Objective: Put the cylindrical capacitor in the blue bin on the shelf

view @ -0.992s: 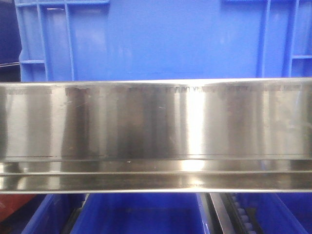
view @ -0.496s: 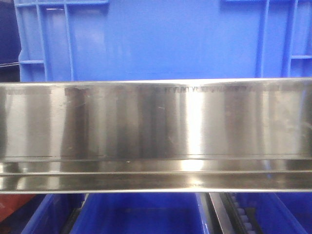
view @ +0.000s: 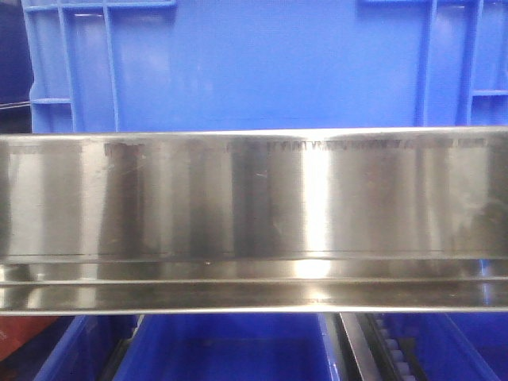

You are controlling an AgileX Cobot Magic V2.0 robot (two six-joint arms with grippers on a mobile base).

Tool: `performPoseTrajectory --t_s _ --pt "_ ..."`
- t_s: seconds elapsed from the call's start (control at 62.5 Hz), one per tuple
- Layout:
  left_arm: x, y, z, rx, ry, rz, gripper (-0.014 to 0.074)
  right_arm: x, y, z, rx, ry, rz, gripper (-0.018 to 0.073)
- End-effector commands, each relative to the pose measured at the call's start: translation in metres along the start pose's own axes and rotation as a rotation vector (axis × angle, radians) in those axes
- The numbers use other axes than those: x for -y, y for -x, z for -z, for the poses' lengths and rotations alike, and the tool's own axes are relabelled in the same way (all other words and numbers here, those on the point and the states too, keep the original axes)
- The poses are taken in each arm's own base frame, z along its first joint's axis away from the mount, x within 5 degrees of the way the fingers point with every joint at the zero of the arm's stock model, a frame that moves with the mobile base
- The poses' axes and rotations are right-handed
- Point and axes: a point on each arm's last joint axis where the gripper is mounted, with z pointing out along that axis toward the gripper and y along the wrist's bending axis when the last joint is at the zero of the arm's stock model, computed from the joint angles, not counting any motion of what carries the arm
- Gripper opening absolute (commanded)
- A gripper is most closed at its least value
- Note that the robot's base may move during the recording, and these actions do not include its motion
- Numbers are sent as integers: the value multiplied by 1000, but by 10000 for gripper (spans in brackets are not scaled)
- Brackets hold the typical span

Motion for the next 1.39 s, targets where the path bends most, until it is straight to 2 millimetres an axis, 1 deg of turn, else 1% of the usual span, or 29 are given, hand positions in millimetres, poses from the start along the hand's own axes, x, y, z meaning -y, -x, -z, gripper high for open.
performPoseTrajectory --t_s 0.0,0.096,0.16,0.304,0.352,0.4,0.432,0.656,1.376 --pt "0 2 1 24 -6 6 -111 0 1 5 35 -5 7 -163" --pt "0 2 1 24 -6 6 -111 0 -3 11 13 3 9 -163" --pt "0 2 1 24 -6 6 -111 0 -9 11 -49 6 9 -163" --pt "0 2 1 24 -6 6 -111 1 -13 11 -55 -22 14 -163" --pt "0 2 1 24 -6 6 -111 2 -9 11 -19 -36 15 -163" --pt "0 2 1 24 -6 6 -111 3 -2 11 58 -50 17 -163" --pt "0 2 1 24 -6 6 -111 3 -2 11 68 -52 18 -163" --pt "0 2 1 24 -6 6 -111 3 -4 11 45 -51 17 -163" --pt "0 2 1 24 -6 6 -111 3 -3 11 47 -51 17 -163"
